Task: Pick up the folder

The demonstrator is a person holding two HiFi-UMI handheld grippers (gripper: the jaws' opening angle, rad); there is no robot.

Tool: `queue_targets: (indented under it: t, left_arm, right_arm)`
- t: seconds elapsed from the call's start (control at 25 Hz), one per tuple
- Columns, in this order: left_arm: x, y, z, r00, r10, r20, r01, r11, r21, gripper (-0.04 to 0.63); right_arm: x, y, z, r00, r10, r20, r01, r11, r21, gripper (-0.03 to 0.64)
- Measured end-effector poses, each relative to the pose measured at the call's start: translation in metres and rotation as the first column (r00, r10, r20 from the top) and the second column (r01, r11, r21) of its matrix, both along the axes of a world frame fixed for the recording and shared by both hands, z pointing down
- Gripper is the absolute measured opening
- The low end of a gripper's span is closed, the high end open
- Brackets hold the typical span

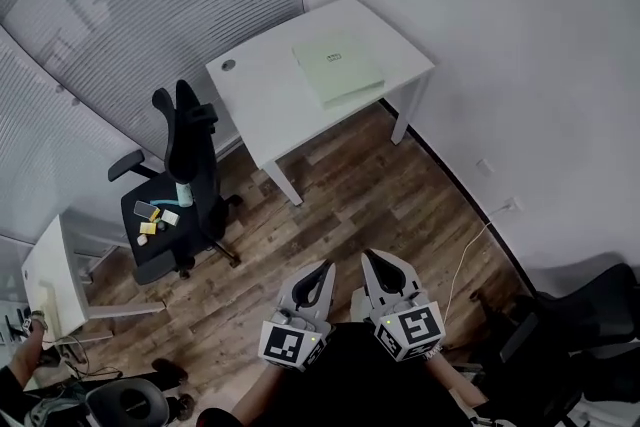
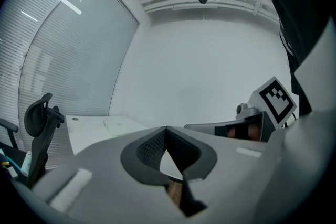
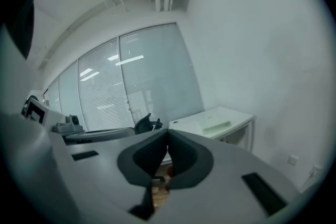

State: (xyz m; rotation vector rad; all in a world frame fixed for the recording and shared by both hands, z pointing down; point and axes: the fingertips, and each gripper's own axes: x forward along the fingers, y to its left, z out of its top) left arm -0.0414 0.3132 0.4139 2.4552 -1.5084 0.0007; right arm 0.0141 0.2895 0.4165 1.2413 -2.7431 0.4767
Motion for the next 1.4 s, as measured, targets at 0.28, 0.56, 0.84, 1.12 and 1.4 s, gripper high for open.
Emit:
queue_targets:
  t: [0.28, 0.56, 0.84, 1.12, 1.4]
  left_arm:
    - [0.031, -0.040, -0.016, 0.998, -0.062, -0.009, 0.062, 0.998, 0.018, 0.005]
    - [0.076, -0.063, -0.012, 0.997, -0.069, -0.020, 0.069, 0.998, 0.014, 0.005]
    - [0.088, -0.086, -0.011, 0.996, -0.086, -0.023, 0.086, 0.996, 0.026, 0.005]
    - [0.079, -0.108, 0.003, 0.992, -0.126, -0.027, 0.126, 0.992, 0.021, 0.005]
    - [0.077, -0.149, 0.005, 0.992, -0.126, -0.030, 0.127, 0.992, 0.017, 0.005]
  right_arm:
    - [0.034, -0.038, -0.020, 0.998, -0.055, 0.015, 0.054, 0.998, 0.021, 0.000]
    - [0.081, -0.061, -0.015, 0.999, -0.047, 0.000, 0.047, 0.999, 0.025, 0.000]
    - [0.107, -0.084, -0.013, 1.000, -0.009, -0.011, 0.009, 1.000, 0.019, 0.000]
    - [0.111, -0.105, -0.006, 1.000, -0.013, -0.025, 0.014, 1.000, 0.008, 0.000]
    - [0.108, -0.142, -0.005, 0.999, -0.016, -0.046, 0.016, 1.000, 0.006, 0.000]
